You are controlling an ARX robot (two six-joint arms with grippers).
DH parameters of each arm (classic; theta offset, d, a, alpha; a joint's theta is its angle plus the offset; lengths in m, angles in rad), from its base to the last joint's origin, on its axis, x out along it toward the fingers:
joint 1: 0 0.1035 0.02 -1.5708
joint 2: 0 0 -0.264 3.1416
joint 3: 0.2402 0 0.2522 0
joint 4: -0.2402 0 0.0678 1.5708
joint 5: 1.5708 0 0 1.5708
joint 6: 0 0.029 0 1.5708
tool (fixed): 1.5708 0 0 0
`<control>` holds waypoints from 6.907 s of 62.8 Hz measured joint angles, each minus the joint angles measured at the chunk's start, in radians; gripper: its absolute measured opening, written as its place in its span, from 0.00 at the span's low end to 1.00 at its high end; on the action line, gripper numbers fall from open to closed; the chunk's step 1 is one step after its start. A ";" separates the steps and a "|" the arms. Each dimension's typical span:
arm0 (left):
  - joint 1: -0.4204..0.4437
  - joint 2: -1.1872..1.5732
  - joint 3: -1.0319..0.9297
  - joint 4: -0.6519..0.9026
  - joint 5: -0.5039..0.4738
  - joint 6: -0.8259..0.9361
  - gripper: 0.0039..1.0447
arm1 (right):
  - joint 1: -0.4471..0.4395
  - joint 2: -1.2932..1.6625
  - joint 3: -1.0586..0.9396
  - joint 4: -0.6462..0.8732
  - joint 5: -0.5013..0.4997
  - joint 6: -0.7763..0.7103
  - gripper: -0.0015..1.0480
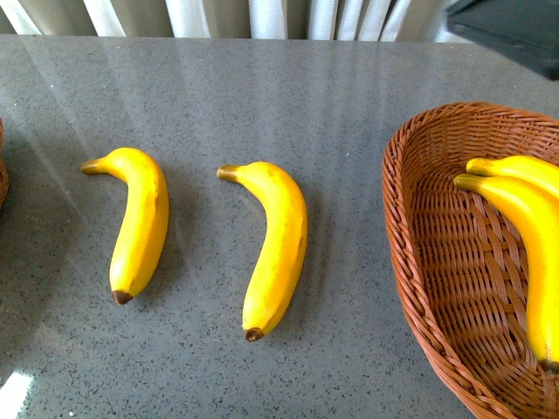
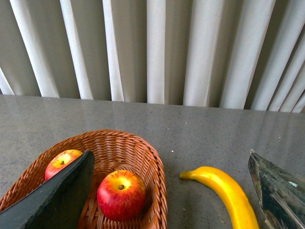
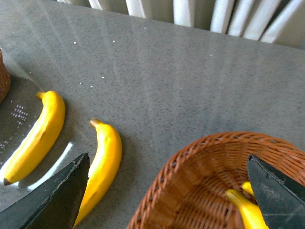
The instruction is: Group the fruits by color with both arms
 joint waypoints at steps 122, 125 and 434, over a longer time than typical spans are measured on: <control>0.000 0.000 0.000 0.000 0.000 0.000 0.91 | 0.401 1.040 0.972 -0.391 -0.003 0.343 0.91; 0.000 0.000 0.000 0.000 0.000 0.000 0.91 | 0.401 1.045 0.973 -0.399 -0.002 0.343 0.91; 0.000 0.000 0.000 0.000 0.000 0.000 0.91 | 0.406 0.732 0.637 -0.555 0.213 1.154 0.91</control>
